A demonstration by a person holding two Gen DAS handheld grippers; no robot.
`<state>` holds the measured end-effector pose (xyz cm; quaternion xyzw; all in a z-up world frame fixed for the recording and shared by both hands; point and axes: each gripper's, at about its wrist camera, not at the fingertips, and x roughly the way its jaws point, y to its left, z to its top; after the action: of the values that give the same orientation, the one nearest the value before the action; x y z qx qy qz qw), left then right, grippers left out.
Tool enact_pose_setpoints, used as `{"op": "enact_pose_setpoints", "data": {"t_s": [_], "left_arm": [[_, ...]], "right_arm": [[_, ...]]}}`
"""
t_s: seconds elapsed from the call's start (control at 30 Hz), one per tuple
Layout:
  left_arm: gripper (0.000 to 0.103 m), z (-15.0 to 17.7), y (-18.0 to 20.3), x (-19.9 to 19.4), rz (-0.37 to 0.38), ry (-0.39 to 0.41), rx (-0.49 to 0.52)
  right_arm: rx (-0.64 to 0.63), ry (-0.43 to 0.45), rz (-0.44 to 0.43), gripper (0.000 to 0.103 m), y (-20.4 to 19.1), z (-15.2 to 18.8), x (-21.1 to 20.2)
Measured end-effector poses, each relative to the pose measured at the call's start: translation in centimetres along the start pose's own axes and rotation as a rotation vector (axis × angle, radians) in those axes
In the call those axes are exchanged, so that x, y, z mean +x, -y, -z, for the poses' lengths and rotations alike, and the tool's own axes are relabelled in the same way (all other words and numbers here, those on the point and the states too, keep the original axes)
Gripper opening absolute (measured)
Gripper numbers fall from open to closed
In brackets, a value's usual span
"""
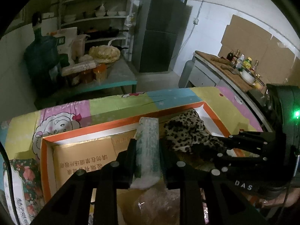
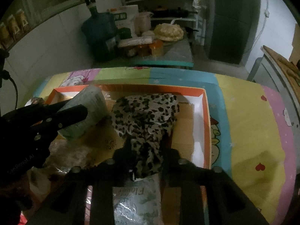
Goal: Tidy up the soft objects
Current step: 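Lower both items into the tray and open both grippers, then move both grippers back over the remaining items on the bed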
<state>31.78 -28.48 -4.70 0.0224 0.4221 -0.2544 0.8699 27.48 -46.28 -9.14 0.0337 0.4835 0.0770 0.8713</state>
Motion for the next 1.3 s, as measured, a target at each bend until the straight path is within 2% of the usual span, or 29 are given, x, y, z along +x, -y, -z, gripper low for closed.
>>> {"op": "enact_pose_setpoints", "data": {"t_s": [0.03, 0.1, 0.23, 0.43, 0.77, 0.83, 1.3], "left_arm": [[0.031, 0.0, 0.0, -0.1, 0.005, 0.001, -0.002], [0.038, 0.0, -0.1, -0.3, 0.012, 0.007, -0.001], [0.057, 0.1, 0.0, -1.1, 0.024, 0.034, -0.002], [0.061, -0.1, 0.2, -2.5, 0.021, 0.063, 0.001], [0.065, 0.4, 0.4, -6.3, 0.023, 0.138, 0.003], [0.067, 0.5, 0.3, -7.3, 0.021, 0.158, 0.006], [0.068, 3.0, -1.9, -14.6, -0.030, 0.294, 0.026]], "right_arm": [[0.000, -0.003, 0.003, 0.043, 0.1, 0.0, 0.0], [-0.004, -0.003, 0.012, 0.051, 0.0, 0.0, 0.0], [-0.008, 0.009, 0.023, 0.055, -0.2, 0.0, -0.1], [0.003, 0.031, 0.029, 0.060, -0.2, 0.4, -1.0], [0.014, 0.092, 0.036, 0.062, -0.9, 1.3, -4.5], [0.015, 0.101, 0.037, 0.066, -1.2, 1.5, -5.2], [-0.012, 0.242, -0.018, 0.067, -6.9, 3.8, -11.1]]}}
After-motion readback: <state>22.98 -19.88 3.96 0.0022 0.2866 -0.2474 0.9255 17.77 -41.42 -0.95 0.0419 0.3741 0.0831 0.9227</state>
